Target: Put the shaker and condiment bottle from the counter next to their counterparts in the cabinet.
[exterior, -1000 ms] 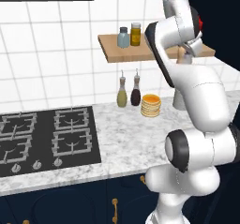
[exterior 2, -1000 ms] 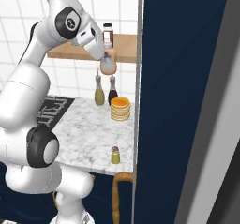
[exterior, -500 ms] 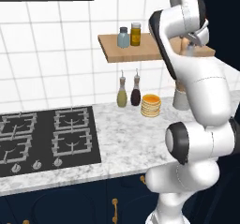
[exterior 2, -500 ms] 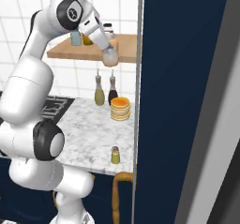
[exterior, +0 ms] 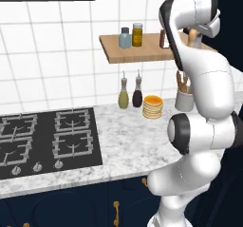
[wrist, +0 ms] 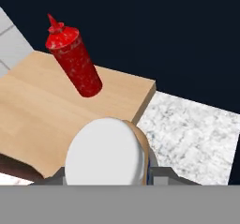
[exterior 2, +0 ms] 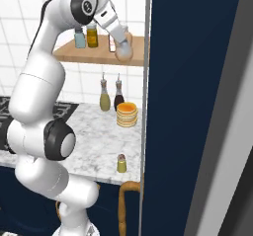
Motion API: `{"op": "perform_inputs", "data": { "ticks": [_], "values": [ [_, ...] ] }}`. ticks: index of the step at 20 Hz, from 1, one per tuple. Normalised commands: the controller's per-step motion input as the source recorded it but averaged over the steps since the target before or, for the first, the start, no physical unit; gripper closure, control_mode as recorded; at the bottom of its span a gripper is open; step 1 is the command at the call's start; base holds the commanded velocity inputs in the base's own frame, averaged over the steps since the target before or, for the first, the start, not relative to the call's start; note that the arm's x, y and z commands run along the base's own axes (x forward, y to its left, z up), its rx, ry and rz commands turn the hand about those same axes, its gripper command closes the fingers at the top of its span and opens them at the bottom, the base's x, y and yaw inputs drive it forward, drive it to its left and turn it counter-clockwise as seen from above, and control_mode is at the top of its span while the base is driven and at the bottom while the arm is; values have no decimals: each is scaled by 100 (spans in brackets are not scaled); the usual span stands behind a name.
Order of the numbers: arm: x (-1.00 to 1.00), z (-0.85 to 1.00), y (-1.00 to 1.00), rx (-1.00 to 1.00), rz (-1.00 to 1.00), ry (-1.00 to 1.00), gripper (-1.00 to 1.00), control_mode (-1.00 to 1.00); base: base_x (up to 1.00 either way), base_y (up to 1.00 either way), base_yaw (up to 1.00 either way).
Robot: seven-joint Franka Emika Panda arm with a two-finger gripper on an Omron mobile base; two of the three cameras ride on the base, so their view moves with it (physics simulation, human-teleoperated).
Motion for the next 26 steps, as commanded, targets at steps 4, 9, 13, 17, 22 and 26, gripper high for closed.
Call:
{"op": "perform_inputs", "data": {
  "ticks": [4, 9, 13, 17, 22, 26],
  "values": [
    [29, 6, -20, -2, 13, -1, 100, -100, 0, 0, 0],
    [32, 0, -2, -4, 10, 0, 100, -100, 0, 0, 0],
    [37, -4, -2, -6, 11, -1, 100, -100, 0, 0, 0],
    [25, -17, -11, -6, 11, -7, 100, -100, 0, 0, 0],
    [22, -13, -13, -4, 11, -8, 100, -100, 0, 0, 0],
    [16, -10, -11, -3, 10, -8, 100, -100, 0, 0, 0]
  ]
}}
